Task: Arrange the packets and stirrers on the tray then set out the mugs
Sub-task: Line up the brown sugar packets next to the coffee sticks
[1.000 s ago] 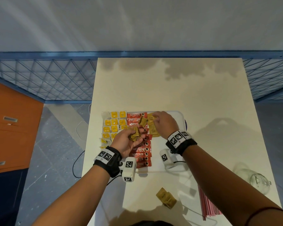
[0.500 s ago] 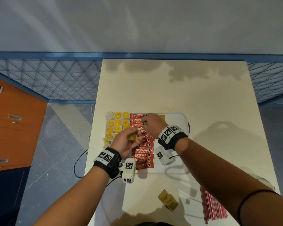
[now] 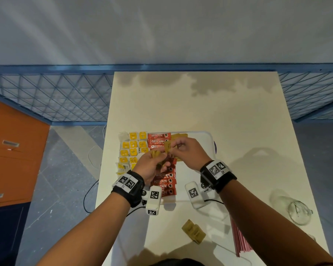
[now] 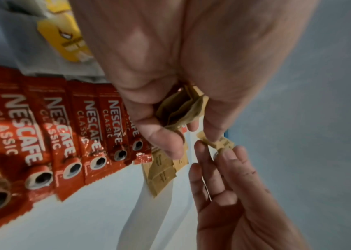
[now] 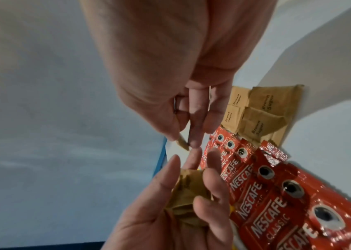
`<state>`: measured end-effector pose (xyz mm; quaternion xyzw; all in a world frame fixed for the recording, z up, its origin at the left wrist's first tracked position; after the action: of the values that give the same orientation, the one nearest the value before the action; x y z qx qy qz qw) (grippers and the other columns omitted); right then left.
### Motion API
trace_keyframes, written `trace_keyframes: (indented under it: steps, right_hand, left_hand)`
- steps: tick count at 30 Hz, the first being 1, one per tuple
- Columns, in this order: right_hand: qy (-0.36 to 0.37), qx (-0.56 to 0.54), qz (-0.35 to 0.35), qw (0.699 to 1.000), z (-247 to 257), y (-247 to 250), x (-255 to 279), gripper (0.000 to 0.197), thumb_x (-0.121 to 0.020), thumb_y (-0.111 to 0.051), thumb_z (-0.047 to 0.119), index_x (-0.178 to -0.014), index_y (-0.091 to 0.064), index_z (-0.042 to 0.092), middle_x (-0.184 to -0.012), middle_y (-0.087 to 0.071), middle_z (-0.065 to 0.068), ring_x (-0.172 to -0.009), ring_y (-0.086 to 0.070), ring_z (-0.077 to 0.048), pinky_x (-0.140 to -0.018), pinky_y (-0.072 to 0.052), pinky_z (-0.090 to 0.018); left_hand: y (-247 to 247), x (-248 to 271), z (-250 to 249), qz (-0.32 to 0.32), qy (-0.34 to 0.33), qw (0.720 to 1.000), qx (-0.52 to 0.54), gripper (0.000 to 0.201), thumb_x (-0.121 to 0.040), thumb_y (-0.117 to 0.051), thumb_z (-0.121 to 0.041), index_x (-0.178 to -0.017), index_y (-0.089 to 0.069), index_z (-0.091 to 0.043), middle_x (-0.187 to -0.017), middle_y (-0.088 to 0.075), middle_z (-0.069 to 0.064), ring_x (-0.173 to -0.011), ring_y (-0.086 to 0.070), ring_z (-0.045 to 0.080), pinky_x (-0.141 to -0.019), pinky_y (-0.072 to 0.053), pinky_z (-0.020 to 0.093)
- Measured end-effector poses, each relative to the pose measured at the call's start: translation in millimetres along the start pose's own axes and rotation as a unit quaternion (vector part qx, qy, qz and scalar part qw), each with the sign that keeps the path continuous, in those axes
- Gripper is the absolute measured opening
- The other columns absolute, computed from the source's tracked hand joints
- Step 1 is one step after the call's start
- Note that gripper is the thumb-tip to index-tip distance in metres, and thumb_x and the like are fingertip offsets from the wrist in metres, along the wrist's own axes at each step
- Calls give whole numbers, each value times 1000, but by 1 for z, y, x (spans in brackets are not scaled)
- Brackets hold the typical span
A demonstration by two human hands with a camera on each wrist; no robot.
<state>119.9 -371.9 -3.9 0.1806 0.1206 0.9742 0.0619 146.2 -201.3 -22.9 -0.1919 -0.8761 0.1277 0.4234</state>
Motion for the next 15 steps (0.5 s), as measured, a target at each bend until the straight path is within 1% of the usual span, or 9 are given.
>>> trace_keyframes:
  steps: [1, 3, 5, 7, 8, 10, 12, 14, 15]
  right_hand:
    - [-7, -20, -5, 1000, -2, 2, 4, 12, -84, -79, 10, -92, -71, 14, -99, -73, -2, -90, -71, -16, -76, -59, -30]
    - [-22, -44, -11, 999, -4, 4, 10, 18, -81, -80, 7, -93, -68, 13, -100, -72, -9, -84, -69, -16, -65, -54, -24]
    - [-29, -57, -13, 998, -5, 6, 16, 19, -83, -77, 3, -93, -67, 15, -97, -71, -12, -76, -68, -12, -61, -50, -20]
    - [-28, -63, -7, 998, -4, 7, 23, 20, -87, -71, -2, -96, -66, 14, -92, -70, -12, -67, -66, -5, -58, -47, -16]
    - [-27, -62, -3, 998, -5, 7, 27, 19, -88, -70, -4, -97, -66, 12, -90, -69, -11, -64, -65, -3, -58, -47, -14]
    - [-27, -47, 3, 999, -7, 8, 33, 19, -88, -68, -5, -100, -67, 9, -87, -68, -6, -62, -61, -3, -58, -46, -14]
    - [-32, -36, 12, 999, -9, 9, 39, 21, -87, -67, -6, -98, -68, 11, -84, -68, -2, -63, -59, -3, -61, -45, -14]
    - [-37, -35, 21, 998, -10, 11, 44, 23, -87, -66, -6, -95, -69, 14, -78, -67, 7, -61, -58, 5, -61, -43, -10]
    - [-40, -34, 25, 998, -10, 12, 47, 24, -88, -66, -7, -95, -69, 15, -75, -66, 12, -60, -58, 6, -60, -43, -9]
  left_hand:
    - [-3, 2, 0, 3, -3, 1000, -8, 28, -96, -64, -11, -124, -67, -8, -99, -71, 13, -72, -64, 18, -58, -53, 22]
    - [-7, 5, 0, 0, -8, 1000, -17, 17, -95, -64, -10, -112, -69, -6, -93, -72, 11, -68, -62, 16, -56, -53, 22]
    - [-10, 8, 1, -3, -14, 1000, -23, 7, -95, -65, -11, -99, -69, -8, -87, -70, 10, -65, -60, 15, -54, -52, 21]
    - [-11, 9, 2, -4, -22, 999, -24, 7, -95, -65, -14, -94, -70, -8, -83, -68, 10, -64, -59, 16, -53, -51, 22]
    - [-11, 9, 2, -6, -23, 999, -29, 8, -95, -66, -16, -94, -70, -8, -82, -67, 10, -64, -59, 16, -53, -51, 22]
    - [-12, 11, 4, -13, -26, 998, -47, 7, -94, -67, -14, -95, -69, -8, -83, -66, 12, -63, -59, 17, -53, -50, 23]
    - [-15, 13, 6, -6, -31, 997, -71, 5, -93, -68, -11, -94, -71, -8, -83, -66, 14, -62, -59, 18, -52, -50, 24]
    - [-18, 16, 9, 16, -35, 994, -98, 6, -94, -67, -11, -92, -73, -9, -80, -66, 14, -60, -58, 18, -51, -48, 24]
    - [-19, 17, 10, 25, -37, 993, -112, 8, -94, -67, -11, -91, -74, -12, -79, -65, 14, -59, -58, 18, -51, -47, 25]
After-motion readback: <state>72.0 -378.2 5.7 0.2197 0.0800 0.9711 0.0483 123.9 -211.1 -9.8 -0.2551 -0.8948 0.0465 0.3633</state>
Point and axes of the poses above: each hand's wrist, its own x-axis away from the middle knuckle, its own y-axis out of the back of the hand, z = x × y, the point moved 3 cm from there along -x, towards the middle knuckle
